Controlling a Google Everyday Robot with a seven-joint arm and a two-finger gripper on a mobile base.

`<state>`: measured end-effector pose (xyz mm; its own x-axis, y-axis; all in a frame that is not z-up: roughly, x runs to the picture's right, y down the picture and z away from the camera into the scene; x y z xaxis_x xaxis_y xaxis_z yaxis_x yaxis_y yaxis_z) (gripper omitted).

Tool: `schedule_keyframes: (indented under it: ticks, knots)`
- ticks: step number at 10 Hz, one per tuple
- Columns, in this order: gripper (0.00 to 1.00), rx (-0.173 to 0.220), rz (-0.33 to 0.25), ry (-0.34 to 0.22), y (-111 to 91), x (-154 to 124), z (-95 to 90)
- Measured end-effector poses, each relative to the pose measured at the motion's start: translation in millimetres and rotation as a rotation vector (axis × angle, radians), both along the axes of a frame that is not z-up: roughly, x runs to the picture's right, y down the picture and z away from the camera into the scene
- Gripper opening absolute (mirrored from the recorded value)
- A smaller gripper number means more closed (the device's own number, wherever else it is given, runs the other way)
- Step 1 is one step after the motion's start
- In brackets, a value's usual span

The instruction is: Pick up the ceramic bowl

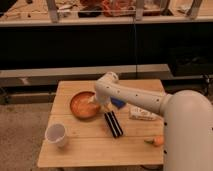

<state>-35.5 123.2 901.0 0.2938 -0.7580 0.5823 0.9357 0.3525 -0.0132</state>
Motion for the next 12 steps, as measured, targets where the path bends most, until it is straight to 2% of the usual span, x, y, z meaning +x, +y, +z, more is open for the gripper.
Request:
schedule_keyframes:
  ticks: [11, 12]
  knots:
    - [0.8, 0.0, 0.0, 0.0, -0.3, -0.3, 0.0]
    - [0.8, -0.011, 0.004, -0.002, 0.9, -1.0, 2.4]
